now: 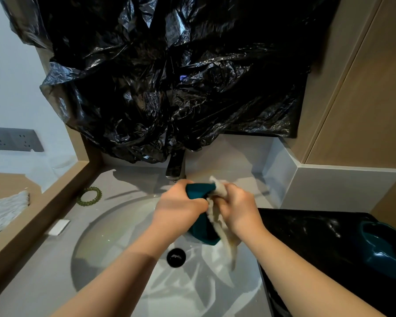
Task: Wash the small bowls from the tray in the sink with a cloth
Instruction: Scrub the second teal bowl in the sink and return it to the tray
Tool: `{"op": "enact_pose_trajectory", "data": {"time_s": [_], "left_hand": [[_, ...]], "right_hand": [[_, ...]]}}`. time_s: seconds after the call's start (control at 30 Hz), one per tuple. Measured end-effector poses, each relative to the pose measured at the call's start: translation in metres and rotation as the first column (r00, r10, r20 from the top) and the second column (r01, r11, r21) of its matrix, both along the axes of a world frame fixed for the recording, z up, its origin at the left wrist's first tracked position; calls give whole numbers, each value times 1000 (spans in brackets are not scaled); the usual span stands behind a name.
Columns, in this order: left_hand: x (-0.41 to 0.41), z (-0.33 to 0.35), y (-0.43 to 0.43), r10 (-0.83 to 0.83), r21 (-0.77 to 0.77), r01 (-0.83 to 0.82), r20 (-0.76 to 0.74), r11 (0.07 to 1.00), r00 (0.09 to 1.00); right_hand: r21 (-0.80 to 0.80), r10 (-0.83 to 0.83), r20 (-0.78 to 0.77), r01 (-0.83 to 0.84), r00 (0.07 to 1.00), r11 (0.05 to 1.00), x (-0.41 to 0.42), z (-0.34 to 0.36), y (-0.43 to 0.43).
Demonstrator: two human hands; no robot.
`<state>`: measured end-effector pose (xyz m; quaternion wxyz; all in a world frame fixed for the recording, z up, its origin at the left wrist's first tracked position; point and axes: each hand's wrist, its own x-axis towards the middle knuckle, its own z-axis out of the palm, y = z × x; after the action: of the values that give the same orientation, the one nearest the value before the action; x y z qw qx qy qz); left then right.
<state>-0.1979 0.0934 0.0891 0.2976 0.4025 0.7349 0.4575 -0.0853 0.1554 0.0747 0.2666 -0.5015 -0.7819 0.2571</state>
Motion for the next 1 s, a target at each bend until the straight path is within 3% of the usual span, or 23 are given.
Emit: {"op": "enact_pose_trajectory", "data": {"time_s": [0.03,0.1,0.13,0.17,0.23,0.3,0.37,0.43,0.5,0.57,0.63,0.73,0.87,0.93,1.0], "left_hand": [[1,0,-1,38,38,-37,-21,999,999],[2,0,-1,70,77,-63,-88,995,994],[2,1,0,49,66,-41,-120,997,992],[2,2,0,9,38,-4,-149,999,989],[0,6,-1,-108,-60,97,-216,993,970],[-2,9,-2,-204,-143,172,-253,975,946],[-3,10,-5,-234,-168,194,-261,966,937],[-3,8,-7,-199,-136,169,-248,976,948],[-1,5,-8,-141,-64,130,-220,989,965],[0,3,-7,-83,4,85,-195,996,977],[-1,0,-5,-35,34,41,-164,999,986],[-1,-1,-4,-44,-18,41,-181,999,983],[1,1,-5,-161,-116,139,-203,983,966],[-1,0,-6,-142,-77,128,-216,989,966],[-2,-2,-8,-83,-9,83,-199,997,976]], "right_hand": [[-172,-87,-120,66,989,983,-1,-3,-2],[-548,-293,-340,65,894,834,-7,-6,-8],[-630,-371,-375,60,849,774,-9,-6,-9],[-606,-380,-363,95,851,790,-10,-5,-9],[-315,-239,-271,149,932,937,-8,-1,-8],[-12,10,-90,-11,996,1000,-4,9,-12],[115,200,79,-208,977,971,-4,11,-11],[168,202,128,-222,971,960,-4,7,-6],[195,63,84,-79,994,978,-3,-1,-1],[104,-68,-106,79,992,991,-2,-10,-2],[-40,-124,-285,118,950,992,-3,-14,-5],[36,-59,-214,69,975,997,-3,-14,-10],[273,207,7,-202,978,941,-7,-5,-16],[262,212,22,-211,977,942,-3,-3,-11],[180,137,-76,-122,988,976,2,-3,-7]]}}
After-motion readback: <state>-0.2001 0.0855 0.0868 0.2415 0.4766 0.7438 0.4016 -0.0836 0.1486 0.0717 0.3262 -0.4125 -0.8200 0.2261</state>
